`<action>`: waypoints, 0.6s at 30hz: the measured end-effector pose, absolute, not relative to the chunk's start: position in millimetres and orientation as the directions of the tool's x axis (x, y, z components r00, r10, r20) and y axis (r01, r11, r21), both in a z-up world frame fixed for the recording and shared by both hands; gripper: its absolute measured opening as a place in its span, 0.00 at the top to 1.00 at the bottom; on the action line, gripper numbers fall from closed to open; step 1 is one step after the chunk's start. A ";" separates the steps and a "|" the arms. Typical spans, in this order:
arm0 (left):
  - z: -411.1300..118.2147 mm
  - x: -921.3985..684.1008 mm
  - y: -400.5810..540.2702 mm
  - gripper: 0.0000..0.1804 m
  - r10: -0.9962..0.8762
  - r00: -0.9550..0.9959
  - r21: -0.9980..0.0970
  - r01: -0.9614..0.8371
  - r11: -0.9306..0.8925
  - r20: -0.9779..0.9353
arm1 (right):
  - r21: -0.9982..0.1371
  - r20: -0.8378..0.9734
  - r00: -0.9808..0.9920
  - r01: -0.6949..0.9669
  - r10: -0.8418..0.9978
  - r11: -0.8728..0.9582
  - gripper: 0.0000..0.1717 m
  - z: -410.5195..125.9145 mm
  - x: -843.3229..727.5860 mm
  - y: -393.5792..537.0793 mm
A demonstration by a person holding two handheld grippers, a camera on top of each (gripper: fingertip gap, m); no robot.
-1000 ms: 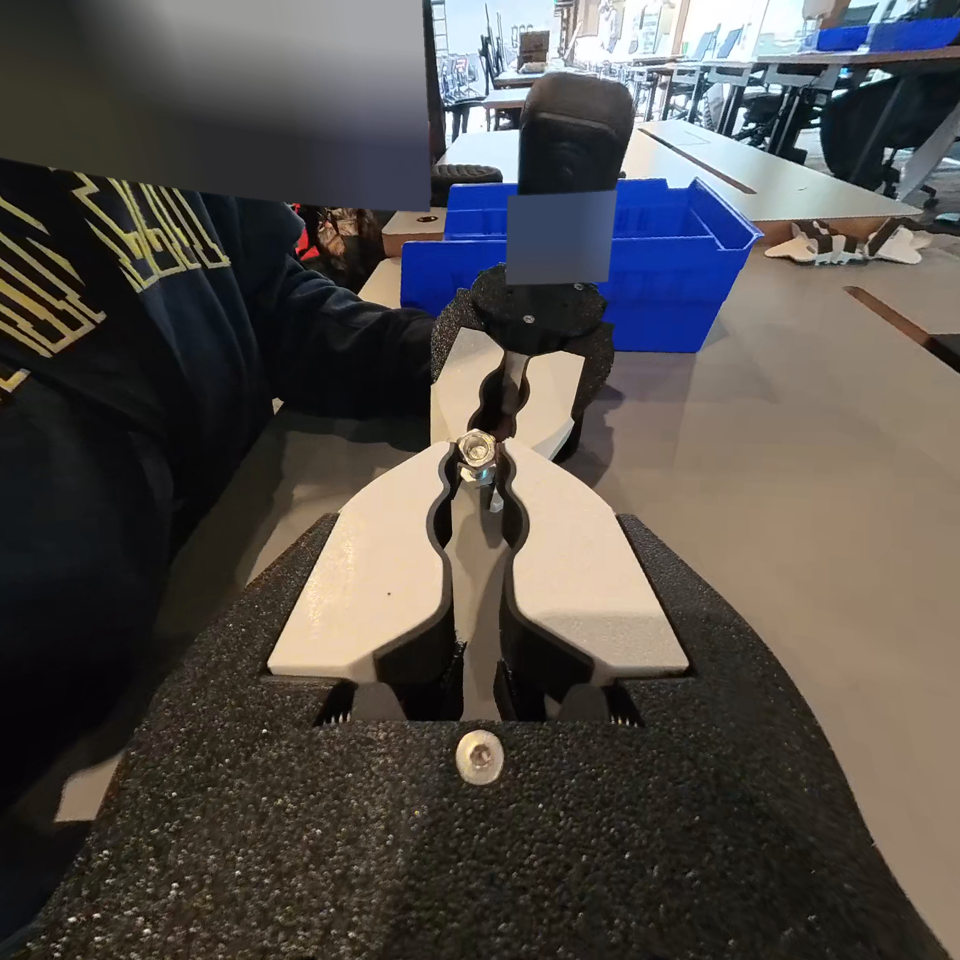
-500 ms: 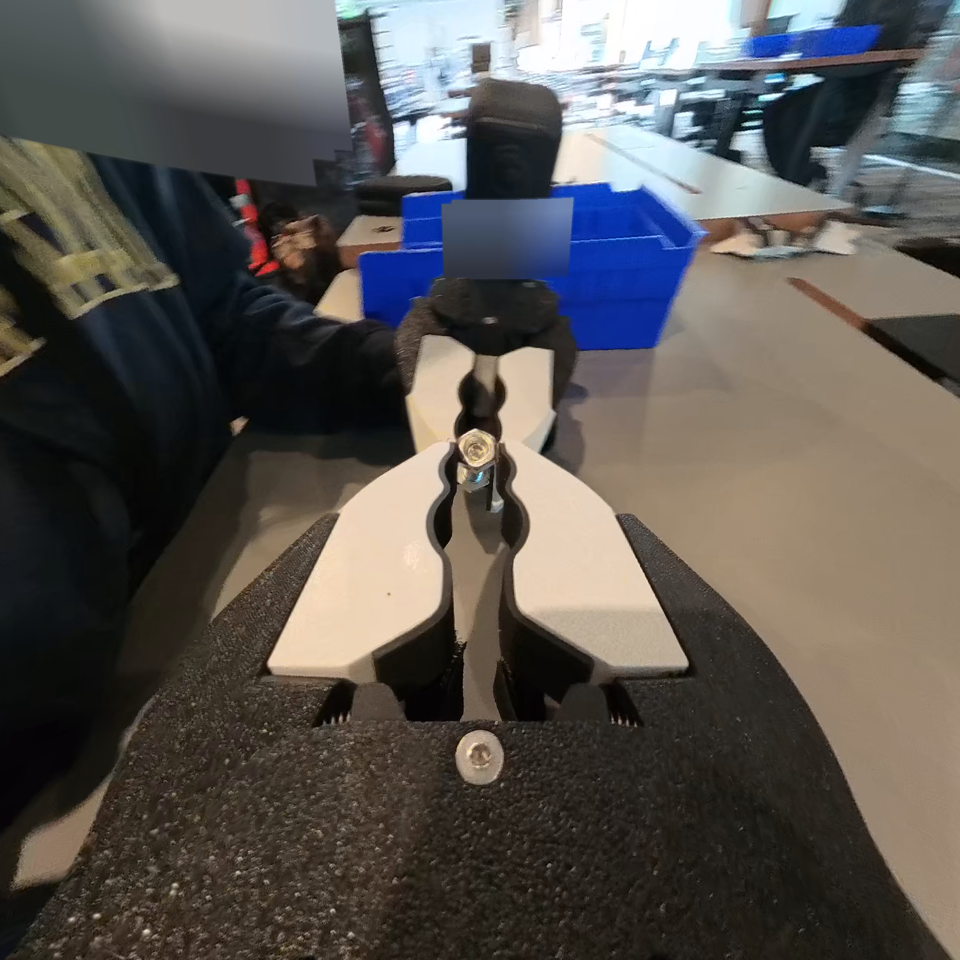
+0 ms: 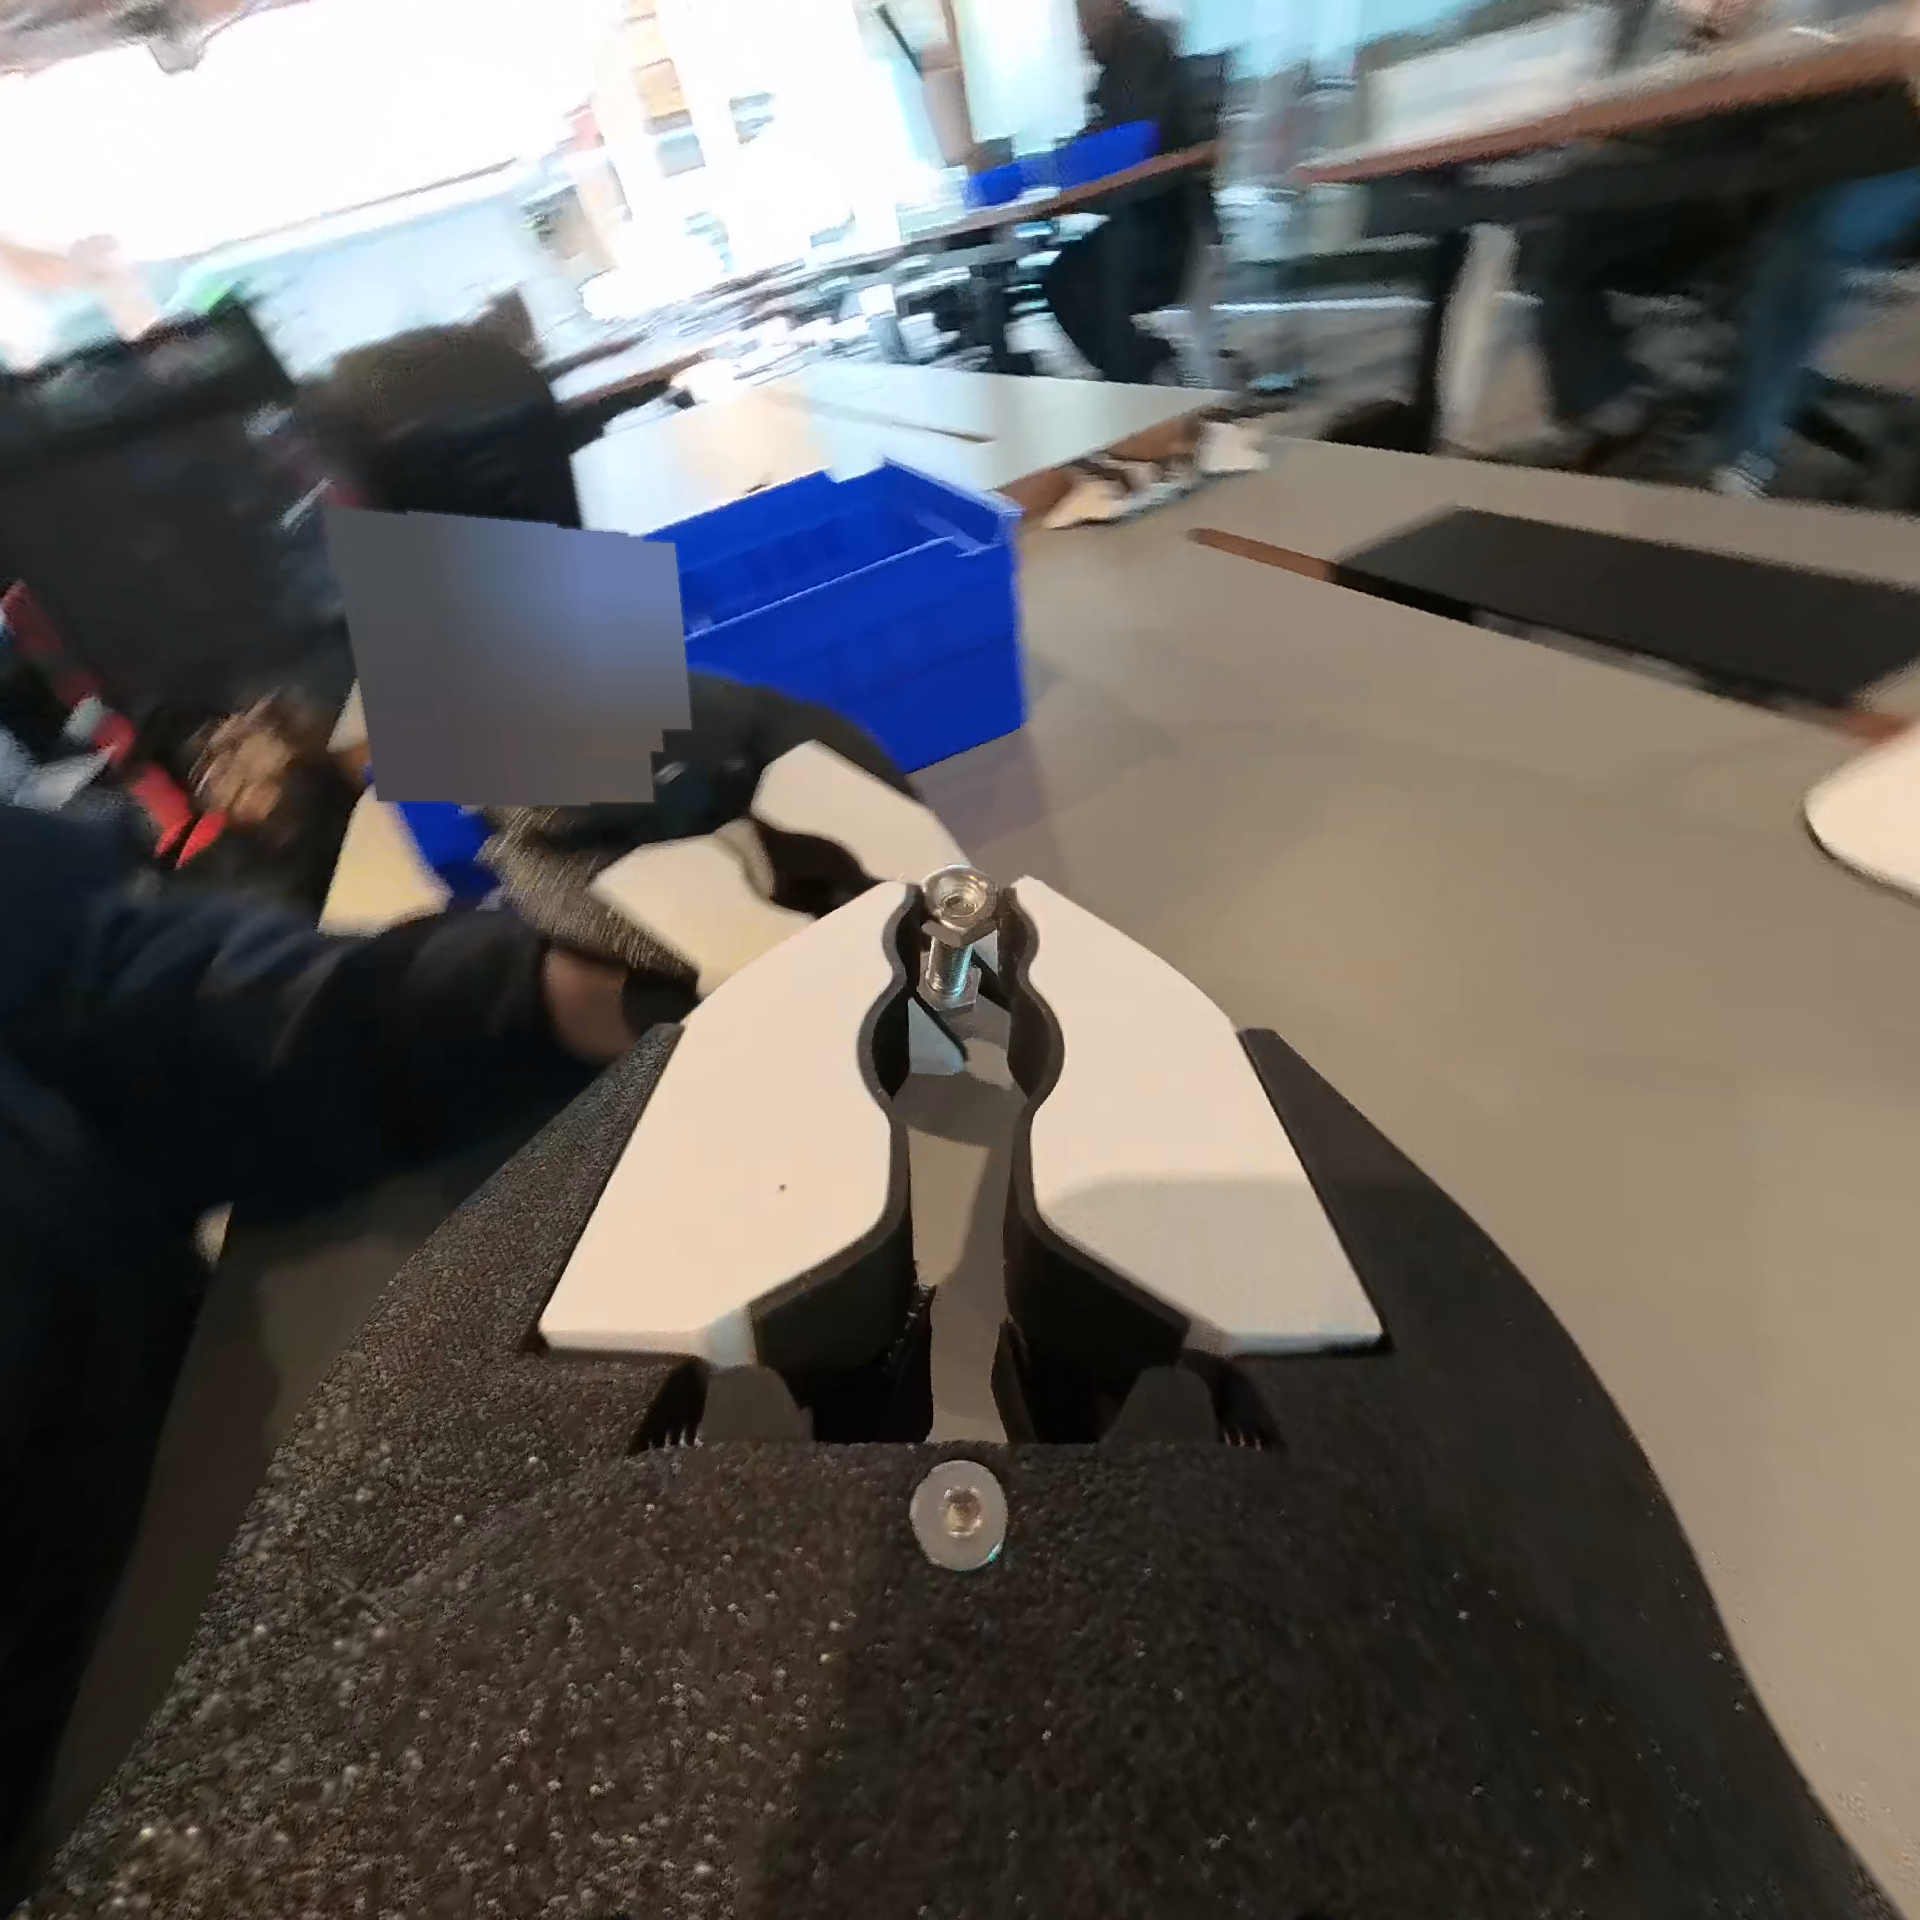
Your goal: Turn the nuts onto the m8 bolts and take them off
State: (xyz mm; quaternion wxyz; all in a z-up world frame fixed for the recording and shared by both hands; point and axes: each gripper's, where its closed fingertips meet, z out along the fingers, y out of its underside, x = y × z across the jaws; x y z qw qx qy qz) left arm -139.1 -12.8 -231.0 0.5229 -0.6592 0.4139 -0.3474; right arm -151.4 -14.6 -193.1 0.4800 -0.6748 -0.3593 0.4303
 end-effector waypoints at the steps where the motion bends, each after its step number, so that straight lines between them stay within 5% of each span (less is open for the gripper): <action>1: -231.7 -140.4 -10.6 0.92 -0.898 0.441 -0.975 -0.190 -0.111 0.016 | -0.951 -0.261 0.400 0.052 0.879 -0.306 0.92 -193.7 -152.3 -11.9; 10: -237.9 -148.3 -1.2 0.92 -0.808 0.586 -0.958 -0.263 -0.114 -0.065 | -0.941 -0.293 0.563 -0.026 0.773 -0.337 0.92 -199.1 -156.3 -4.5; 14: -236.4 -149.9 -1.9 0.92 -0.818 0.575 -0.966 -0.223 -0.133 -0.020 | -0.954 -0.282 0.543 -0.072 0.791 -0.291 0.75 -190.2 -156.4 -5.7; 18: -223.3 -148.0 -9.8 0.92 -0.869 0.488 -0.985 -0.094 -0.142 0.079 | -0.985 -0.175 0.463 -0.087 0.869 -0.152 0.73 -175.5 -159.2 -14.9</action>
